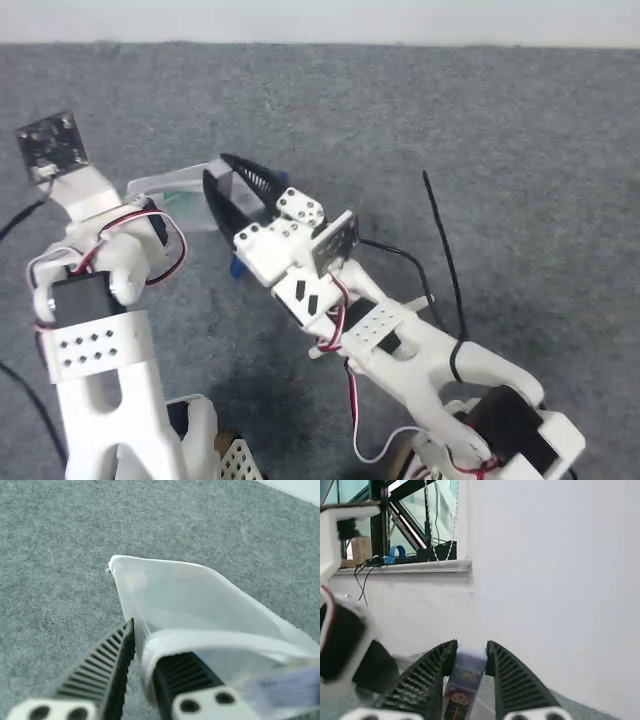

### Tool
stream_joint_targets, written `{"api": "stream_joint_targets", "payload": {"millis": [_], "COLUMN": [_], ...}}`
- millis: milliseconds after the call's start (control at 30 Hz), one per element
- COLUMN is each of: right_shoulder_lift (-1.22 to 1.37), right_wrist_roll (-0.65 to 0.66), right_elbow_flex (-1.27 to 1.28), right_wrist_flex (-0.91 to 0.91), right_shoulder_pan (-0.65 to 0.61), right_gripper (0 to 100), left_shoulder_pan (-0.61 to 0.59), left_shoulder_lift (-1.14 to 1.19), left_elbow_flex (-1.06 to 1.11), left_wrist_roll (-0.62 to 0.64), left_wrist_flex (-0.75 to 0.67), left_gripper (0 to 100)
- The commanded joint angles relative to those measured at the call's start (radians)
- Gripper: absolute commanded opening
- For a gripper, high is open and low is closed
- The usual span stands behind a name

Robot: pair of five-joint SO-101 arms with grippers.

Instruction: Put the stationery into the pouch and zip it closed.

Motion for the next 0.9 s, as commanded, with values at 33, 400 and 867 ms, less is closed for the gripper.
{"api": "stream_joint_targets", "payload": {"millis": [33,400,867], "right_shoulder_lift": [0.002,-0.005,-0.203], "right_wrist_roll": [0.037,0.063,0.152], "right_elbow_flex": [0.028,0.097,0.232], "right_wrist_flex": [-0.010,-0.016,-0.010], "right_shoulder_pan": [-0.008,-0.004,-0.015], "right_gripper": [0.6,0.6,0.6], "left_shoulder_pan": [0.002,0.002,0.002], "left_shoulder_lift": [-0.006,-0.006,-0.006], "left_elbow_flex": [-0.005,0.008,0.005], "left_wrist_roll": [-0.011,-0.011,-0.011], "left_wrist_flex": [-0.002,-0.008,-0.008], "left_gripper": [1,1,1]}}
